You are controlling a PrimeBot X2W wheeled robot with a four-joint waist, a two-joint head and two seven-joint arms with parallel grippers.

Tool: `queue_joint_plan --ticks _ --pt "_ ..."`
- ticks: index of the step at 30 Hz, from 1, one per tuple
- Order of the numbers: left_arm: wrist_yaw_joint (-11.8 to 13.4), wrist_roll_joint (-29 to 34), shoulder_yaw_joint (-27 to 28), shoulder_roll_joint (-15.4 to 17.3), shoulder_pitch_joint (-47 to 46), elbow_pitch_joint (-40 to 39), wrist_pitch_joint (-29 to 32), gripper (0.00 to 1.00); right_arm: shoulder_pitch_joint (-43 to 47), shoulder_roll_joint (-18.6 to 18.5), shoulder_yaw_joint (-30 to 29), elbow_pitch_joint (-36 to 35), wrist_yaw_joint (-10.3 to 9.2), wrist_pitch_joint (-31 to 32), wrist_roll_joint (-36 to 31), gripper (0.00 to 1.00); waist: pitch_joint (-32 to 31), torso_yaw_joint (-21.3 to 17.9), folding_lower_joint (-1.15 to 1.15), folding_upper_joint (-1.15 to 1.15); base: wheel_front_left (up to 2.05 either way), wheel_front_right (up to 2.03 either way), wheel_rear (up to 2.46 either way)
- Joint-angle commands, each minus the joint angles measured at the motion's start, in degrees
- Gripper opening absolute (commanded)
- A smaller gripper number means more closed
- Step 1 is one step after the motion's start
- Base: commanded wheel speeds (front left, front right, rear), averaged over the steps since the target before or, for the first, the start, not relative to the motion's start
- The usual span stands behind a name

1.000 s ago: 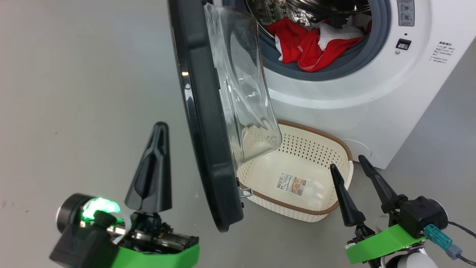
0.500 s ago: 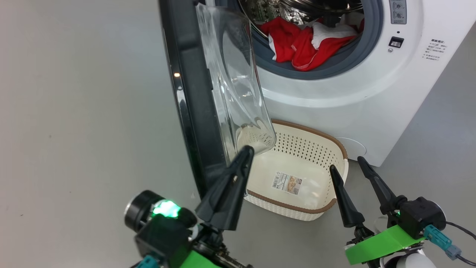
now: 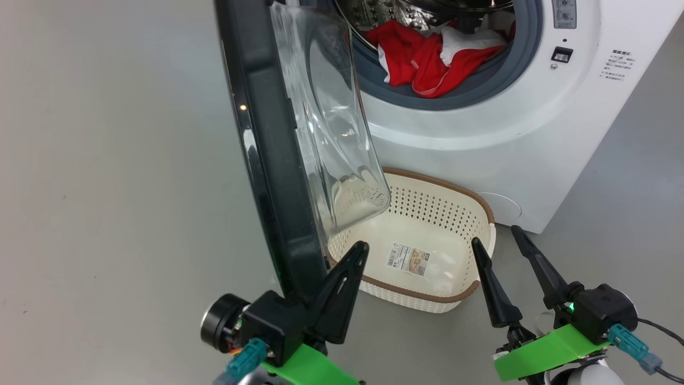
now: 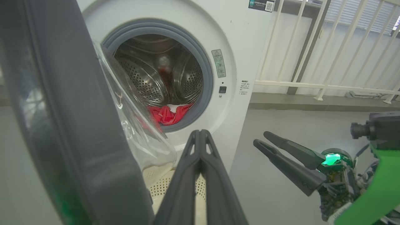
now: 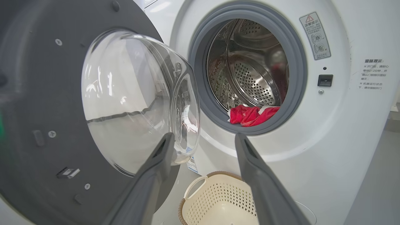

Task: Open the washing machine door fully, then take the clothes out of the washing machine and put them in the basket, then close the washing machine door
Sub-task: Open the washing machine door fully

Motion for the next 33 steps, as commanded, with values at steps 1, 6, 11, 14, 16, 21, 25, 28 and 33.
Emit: queue_joint_plan --ticks 1,6,11,14,16,21,25,28,33 --pt "0.79 -0.15 2.17 0.78 0.09 -0.61 -0.18 0.00 -1.72 0.17 1.64 -1.41 0.36 -0.46 -0.11 1.00 0.17 -0.05 0.00 0.00 0.00 0.00 0.00" --pt "2.43 -0.20 3.58 1.47 0.78 2.38 0.37 0.00 -1.74 0.17 1.63 -1.46 0.36 -0.39 -0.24 1.00 0.30 -0.06 0.00 0.00 0.00 0.00 0.00" --pt "4.09 -0.27 5.25 1.93 1.08 3.98 0.12 0.00 -1.63 0.17 1.67 -1.50 0.36 -0.01 -0.24 1.00 0.17 0.25 0.00 0.00 0.00 0.00 0.00" --pt "4.83 -0.25 6.00 2.28 1.30 4.10 -0.14 0.00 -1.54 0.17 1.64 -1.57 0.36 0.15 -0.30 1.00 0.12 0.64 0.00 0.00 0.00 0.00 0.00" --pt "5.36 -0.16 6.43 2.58 1.55 3.99 -0.14 0.00 -1.46 0.17 1.68 -1.67 0.36 0.25 -0.32 1.00 0.13 0.92 0.00 0.00 0.00 0.00 0.00" --pt "6.59 -1.20 7.96 2.79 2.67 3.34 -0.12 0.00 -1.36 0.17 1.61 -1.89 0.36 0.45 -0.48 1.00 0.33 1.80 0.00 0.00 0.00 0.00 0.00" --pt "7.78 -1.87 9.69 3.30 3.78 3.06 -0.57 0.00 -1.24 0.17 1.53 -1.91 0.36 0.48 -0.55 1.00 0.40 2.47 0.00 0.00 0.00 0.00 0.00" --pt "8.73 -2.16 11.05 3.80 4.54 2.70 -1.04 0.00 -1.12 0.17 1.47 -2.00 0.36 0.54 -0.65 1.00 0.40 2.90 0.00 0.00 0.00 0.00 0.00" --pt "10.28 -2.56 13.58 5.03 5.77 2.37 -1.60 0.00 -1.01 0.17 1.36 -2.06 0.36 0.63 -0.68 1.00 0.34 3.49 0.00 0.00 0.00 0.00 0.00"
